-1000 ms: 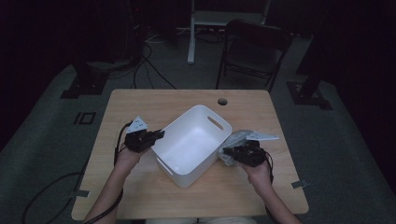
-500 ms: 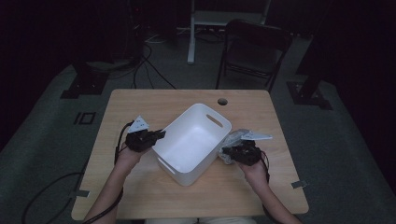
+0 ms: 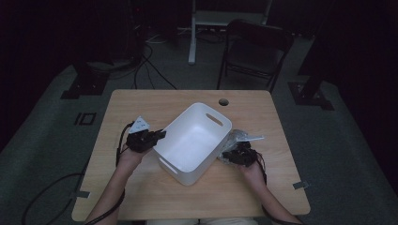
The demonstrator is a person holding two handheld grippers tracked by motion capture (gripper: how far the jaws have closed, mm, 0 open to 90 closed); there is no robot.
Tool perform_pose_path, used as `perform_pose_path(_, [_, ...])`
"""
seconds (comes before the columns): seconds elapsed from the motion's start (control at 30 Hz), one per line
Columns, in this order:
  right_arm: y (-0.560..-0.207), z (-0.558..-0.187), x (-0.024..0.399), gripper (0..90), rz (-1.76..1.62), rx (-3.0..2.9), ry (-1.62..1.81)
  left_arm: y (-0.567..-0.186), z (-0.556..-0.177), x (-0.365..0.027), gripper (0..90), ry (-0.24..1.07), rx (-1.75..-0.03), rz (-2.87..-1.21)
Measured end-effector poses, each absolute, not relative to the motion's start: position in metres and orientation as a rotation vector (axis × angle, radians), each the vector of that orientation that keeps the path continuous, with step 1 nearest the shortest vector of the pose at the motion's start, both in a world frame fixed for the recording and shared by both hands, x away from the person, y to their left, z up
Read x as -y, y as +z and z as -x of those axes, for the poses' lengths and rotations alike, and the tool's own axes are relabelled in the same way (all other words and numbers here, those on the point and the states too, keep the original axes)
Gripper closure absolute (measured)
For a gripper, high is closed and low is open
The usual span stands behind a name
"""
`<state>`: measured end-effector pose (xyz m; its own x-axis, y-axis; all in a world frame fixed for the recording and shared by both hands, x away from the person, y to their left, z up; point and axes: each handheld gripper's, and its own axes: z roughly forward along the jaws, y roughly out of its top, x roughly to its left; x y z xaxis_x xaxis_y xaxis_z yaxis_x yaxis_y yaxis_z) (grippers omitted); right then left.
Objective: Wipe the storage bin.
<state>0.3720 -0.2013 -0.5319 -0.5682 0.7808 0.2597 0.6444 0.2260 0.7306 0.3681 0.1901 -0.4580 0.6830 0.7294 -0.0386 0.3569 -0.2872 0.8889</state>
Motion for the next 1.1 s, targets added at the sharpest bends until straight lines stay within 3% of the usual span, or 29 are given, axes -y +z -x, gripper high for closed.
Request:
perform_pose_path(0.33, [-0.467,-0.328,0.196,67.7,-1.130,-2.263,1.619,-0.458,-0.368,-0.187,85.4,0.466,-0.835,-1.905])
perform_pose_path(1.1, [-0.518,-0.358,0.191,67.7,-1.245,-2.338,1.379,-0.458,-0.368,-0.184,83.9,0.479,-0.846,-1.894])
